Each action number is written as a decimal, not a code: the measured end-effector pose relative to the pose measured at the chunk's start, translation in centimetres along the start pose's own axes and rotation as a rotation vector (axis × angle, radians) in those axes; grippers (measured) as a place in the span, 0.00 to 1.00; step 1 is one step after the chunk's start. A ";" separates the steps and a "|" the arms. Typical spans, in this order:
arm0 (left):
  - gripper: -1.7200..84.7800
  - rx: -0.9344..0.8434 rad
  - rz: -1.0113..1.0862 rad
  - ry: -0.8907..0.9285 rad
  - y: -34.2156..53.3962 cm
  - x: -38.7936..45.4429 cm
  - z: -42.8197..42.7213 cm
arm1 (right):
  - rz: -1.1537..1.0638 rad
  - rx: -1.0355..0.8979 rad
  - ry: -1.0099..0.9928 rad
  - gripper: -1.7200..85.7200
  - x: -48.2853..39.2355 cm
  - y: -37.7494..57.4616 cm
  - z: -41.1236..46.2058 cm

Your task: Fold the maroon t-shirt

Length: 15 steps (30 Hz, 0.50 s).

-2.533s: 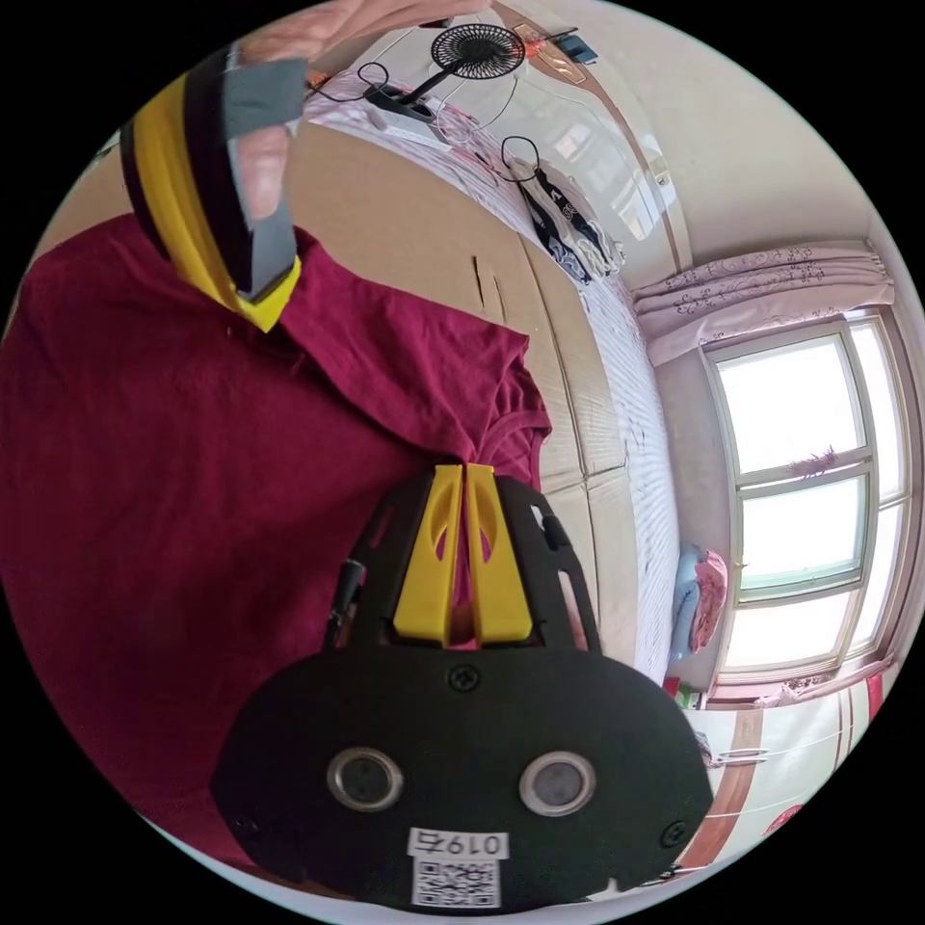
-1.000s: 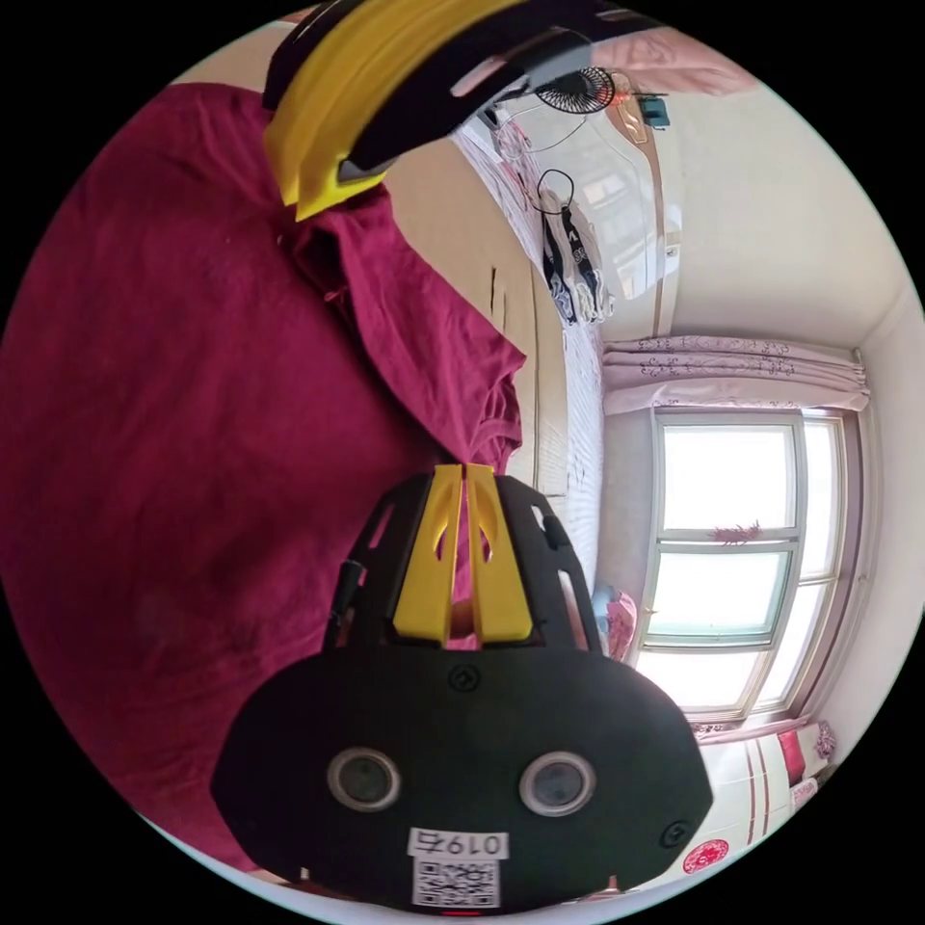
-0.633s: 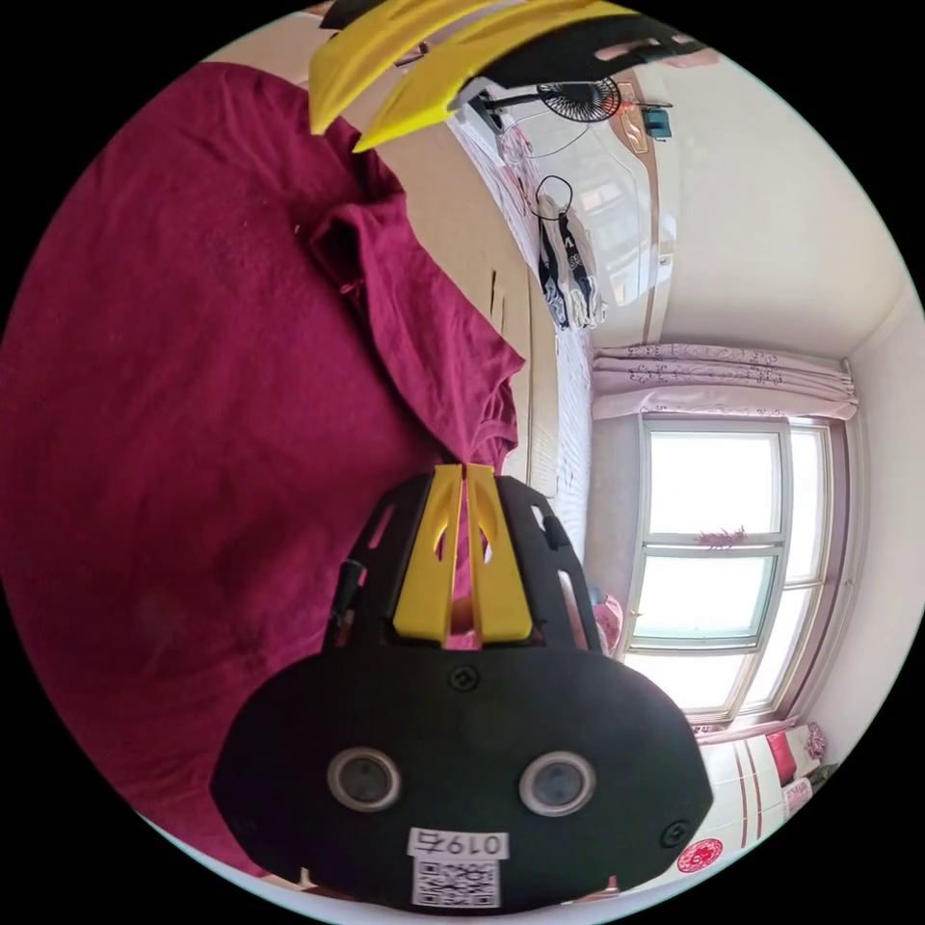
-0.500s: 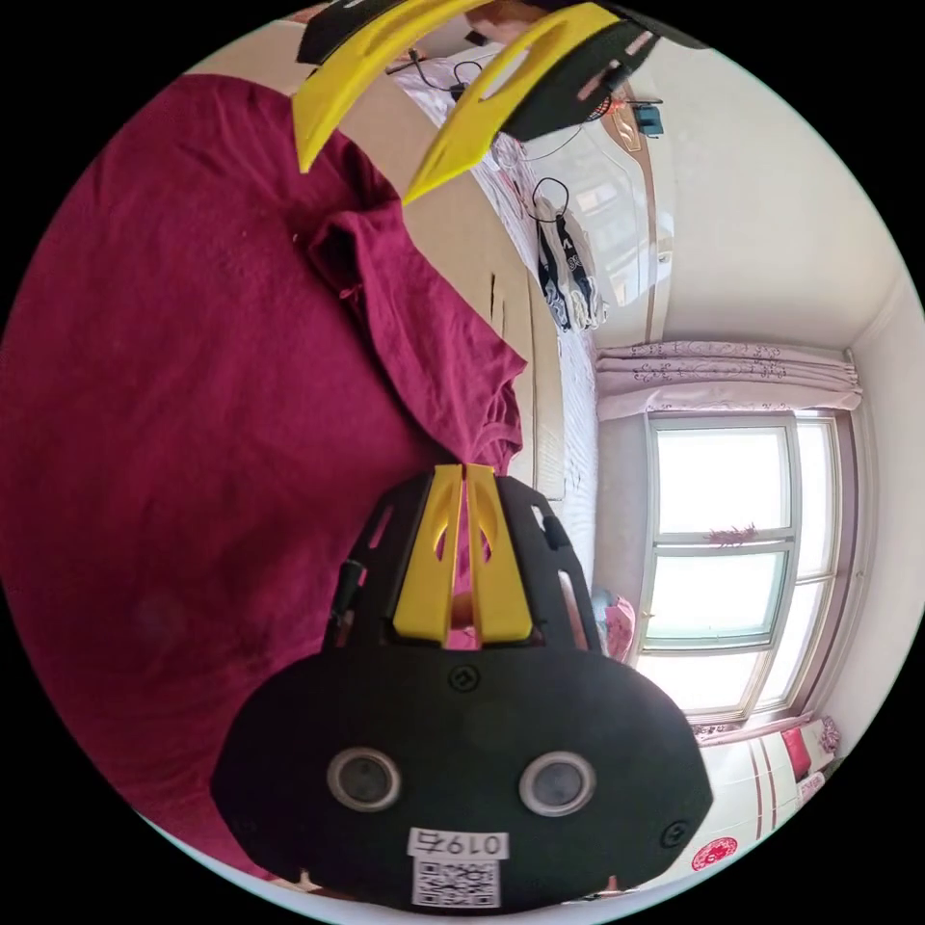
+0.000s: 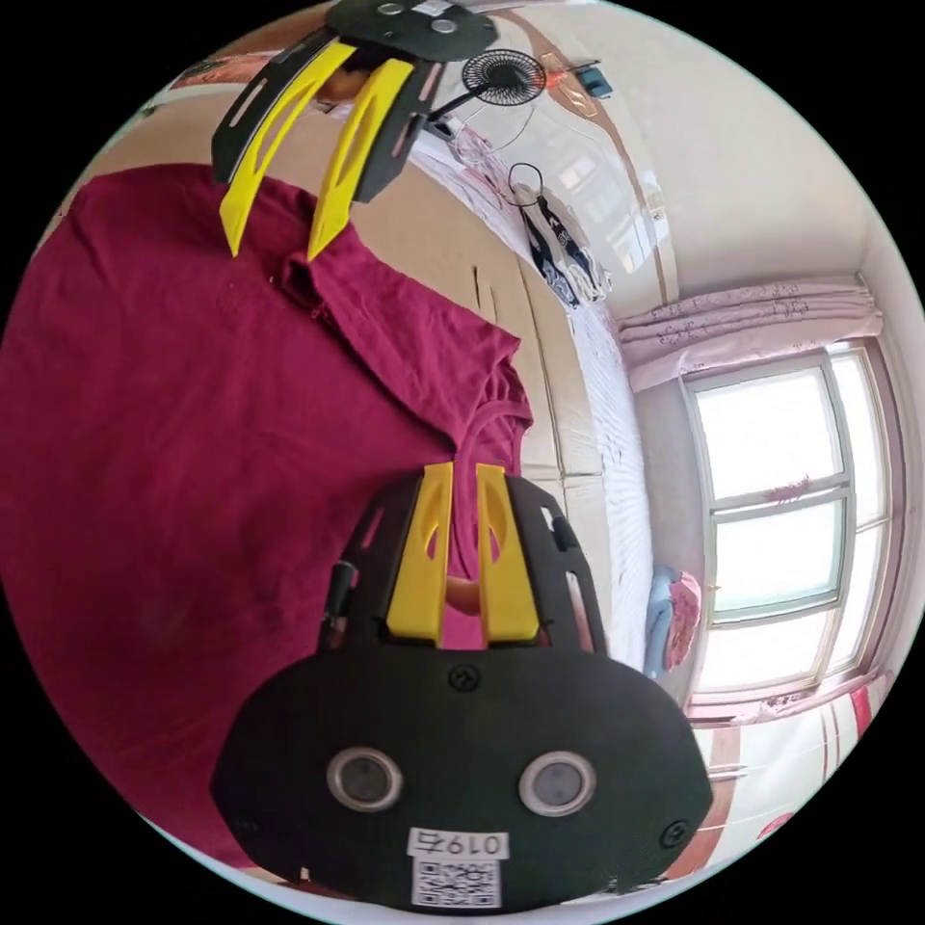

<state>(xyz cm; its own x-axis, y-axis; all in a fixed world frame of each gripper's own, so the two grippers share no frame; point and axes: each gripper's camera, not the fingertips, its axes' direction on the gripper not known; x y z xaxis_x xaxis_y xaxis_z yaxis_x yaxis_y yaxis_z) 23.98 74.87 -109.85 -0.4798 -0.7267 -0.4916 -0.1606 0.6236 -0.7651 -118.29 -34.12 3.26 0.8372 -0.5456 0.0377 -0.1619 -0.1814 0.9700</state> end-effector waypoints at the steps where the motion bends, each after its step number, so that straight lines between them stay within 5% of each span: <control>1: 0.11 0.010 -0.004 -0.006 0.5 0.1 -0.2 | 0.059 0.008 -0.018 0.05 0.5 0.4 -0.6; 8: 0.10 0.224 -0.174 -0.329 6.0 3.6 -2.6 | 0.557 0.090 -0.219 0.01 4.4 1.7 -4.5; 15: 0.10 0.097 -0.391 -0.382 9.2 1.4 2.0 | 0.606 0.218 -0.512 0.03 1.5 -2.5 -7.9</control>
<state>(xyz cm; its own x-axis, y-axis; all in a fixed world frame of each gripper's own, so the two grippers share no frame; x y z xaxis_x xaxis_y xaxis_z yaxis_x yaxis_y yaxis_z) 23.56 79.00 -118.42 -0.0510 -0.9628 -0.2653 -0.1754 0.2702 -0.9467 -112.51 -27.96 2.76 0.2387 -0.8958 0.3749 -0.6513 0.1387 0.7461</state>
